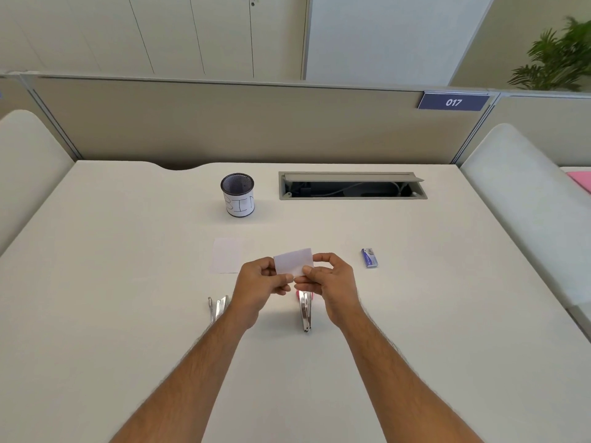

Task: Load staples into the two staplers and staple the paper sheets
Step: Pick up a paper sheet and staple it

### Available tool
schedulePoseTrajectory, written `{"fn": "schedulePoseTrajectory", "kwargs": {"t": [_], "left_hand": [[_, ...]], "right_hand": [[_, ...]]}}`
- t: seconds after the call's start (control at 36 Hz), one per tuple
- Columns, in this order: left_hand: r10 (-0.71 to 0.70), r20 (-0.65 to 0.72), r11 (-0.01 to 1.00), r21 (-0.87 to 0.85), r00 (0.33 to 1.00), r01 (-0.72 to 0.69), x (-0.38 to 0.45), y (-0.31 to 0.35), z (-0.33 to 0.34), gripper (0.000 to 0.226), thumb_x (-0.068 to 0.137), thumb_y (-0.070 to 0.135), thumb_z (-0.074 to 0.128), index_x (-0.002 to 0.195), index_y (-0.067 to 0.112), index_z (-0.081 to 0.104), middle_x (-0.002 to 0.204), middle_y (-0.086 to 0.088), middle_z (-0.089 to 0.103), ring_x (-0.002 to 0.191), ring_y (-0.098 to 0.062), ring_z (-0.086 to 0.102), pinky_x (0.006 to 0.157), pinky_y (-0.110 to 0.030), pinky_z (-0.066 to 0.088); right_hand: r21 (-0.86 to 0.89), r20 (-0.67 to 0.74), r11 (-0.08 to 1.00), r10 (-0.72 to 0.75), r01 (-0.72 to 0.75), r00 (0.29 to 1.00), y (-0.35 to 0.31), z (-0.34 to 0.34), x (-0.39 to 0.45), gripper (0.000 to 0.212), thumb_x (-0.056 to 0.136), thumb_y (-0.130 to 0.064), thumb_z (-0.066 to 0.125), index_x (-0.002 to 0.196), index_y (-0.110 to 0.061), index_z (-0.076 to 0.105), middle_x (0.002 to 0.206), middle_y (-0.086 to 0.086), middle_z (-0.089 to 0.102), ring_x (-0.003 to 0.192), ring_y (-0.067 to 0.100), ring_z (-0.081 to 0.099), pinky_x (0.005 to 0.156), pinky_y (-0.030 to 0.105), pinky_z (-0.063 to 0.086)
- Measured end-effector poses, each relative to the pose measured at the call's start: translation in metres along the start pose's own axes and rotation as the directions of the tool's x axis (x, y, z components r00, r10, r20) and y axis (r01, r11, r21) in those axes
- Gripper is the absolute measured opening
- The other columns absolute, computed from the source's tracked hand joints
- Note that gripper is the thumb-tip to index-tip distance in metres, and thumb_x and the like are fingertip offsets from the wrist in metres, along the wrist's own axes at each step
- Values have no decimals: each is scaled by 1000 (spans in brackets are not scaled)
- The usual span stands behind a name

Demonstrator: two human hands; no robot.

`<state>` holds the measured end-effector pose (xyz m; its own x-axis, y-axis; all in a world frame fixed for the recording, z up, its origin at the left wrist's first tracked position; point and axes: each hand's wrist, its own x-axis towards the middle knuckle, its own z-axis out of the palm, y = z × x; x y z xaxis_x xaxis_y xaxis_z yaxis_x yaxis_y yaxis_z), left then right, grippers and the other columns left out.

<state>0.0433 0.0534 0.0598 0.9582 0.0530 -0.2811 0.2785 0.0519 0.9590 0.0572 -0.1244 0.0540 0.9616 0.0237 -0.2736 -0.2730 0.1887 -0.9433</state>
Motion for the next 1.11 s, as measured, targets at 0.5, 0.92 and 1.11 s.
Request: {"fn": "schedulePoseTrajectory", "kwargs": {"t": [0.5,0.92,1.11], "left_hand": [[36,56,939,339,998,-53,4,6,-11,6,93,10,70,88,11,74,85,-10,73,76,-19,63,65,-29,57],[51,-209,962,272,977,8,3,-4,-14,20,84,-2,63,86,15,73,86,-1,72,80,-16,61,69,-25,45],[51,-246,973,232,968,8,5,-7,-16,18,84,-2,65,86,15,72,88,-4,73,80,-16,62,72,-27,46]], "right_hand": [[-351,3,933,-83,78,997,2,-4,-2,12,80,-6,80,85,-5,69,67,10,73,59,21,71,59,30,58],[-906,-257,341,30,-251,966,58,18,-17,48,91,-42,65,124,-12,48,126,7,49,121,26,49,77,33,44],[-705,-204,690,23,-163,979,50,8,-12,18,101,-27,58,104,-10,61,94,4,67,83,21,62,76,41,54]]}}
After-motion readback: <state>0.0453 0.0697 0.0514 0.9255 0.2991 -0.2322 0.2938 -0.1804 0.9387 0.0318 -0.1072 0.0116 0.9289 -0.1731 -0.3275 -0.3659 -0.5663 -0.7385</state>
